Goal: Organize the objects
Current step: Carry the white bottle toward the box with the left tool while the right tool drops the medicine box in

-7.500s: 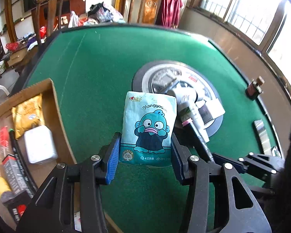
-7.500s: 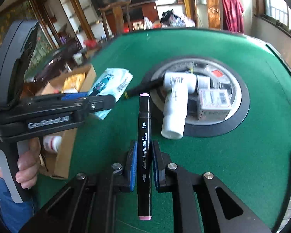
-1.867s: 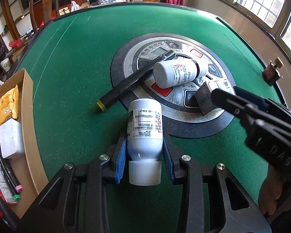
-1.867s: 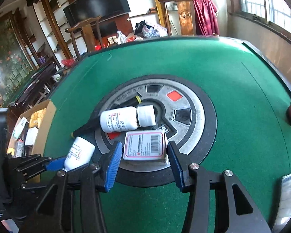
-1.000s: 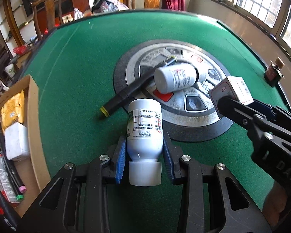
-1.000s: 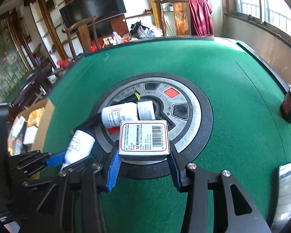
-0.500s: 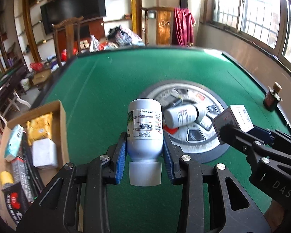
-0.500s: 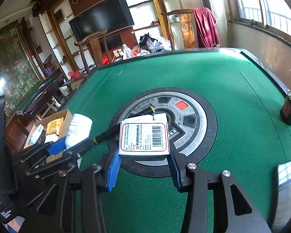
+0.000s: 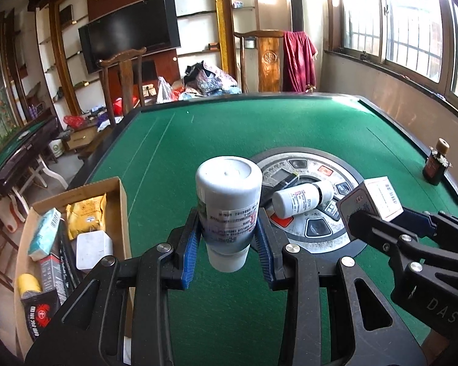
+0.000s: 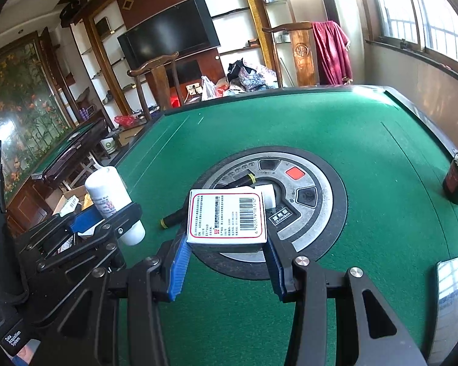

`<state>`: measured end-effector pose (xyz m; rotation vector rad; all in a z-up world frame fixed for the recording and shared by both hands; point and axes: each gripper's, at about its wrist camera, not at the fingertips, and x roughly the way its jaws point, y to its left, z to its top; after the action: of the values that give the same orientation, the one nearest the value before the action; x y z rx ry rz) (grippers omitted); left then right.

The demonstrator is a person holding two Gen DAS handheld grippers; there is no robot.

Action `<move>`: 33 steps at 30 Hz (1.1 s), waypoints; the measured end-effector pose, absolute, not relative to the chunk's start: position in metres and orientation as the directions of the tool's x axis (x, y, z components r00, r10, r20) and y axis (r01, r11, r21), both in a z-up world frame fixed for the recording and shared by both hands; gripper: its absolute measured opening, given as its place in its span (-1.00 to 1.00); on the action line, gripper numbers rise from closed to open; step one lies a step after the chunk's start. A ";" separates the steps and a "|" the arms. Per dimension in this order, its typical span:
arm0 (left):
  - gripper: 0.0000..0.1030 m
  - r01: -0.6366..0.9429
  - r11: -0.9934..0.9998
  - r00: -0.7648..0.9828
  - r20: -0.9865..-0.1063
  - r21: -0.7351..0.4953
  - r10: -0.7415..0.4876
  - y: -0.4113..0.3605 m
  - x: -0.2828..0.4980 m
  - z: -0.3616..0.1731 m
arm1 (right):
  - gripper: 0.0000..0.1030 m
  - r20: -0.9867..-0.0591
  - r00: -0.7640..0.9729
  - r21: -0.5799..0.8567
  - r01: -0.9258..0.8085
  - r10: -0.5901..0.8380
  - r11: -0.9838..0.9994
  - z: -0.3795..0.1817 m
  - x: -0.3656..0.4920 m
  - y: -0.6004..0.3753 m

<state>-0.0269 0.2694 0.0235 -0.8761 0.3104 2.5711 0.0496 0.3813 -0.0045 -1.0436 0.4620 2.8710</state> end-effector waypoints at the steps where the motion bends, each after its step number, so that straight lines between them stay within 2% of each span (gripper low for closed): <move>1: -0.34 -0.440 -0.894 -0.728 -0.617 0.082 0.301 0.269 -0.026 0.025 | -0.12 -0.634 -0.772 0.260 -0.147 -0.053 -0.954 -0.004 0.050 0.380; 20: -0.34 -0.414 -0.907 -0.764 -0.571 0.076 0.301 0.257 -0.015 0.036 | -0.12 -0.615 -0.784 0.270 -0.110 -0.083 -0.956 0.000 0.054 0.372; 33: -0.34 -0.354 -0.935 -0.790 -0.530 -0.014 0.308 0.168 0.024 0.080 | -0.13 -0.607 -0.777 0.258 0.008 -0.168 -0.966 0.008 0.064 0.312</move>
<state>0.0243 0.1678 0.0797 -0.7720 0.1215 2.6780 0.0643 0.3116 0.0082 -1.0711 0.3929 3.0279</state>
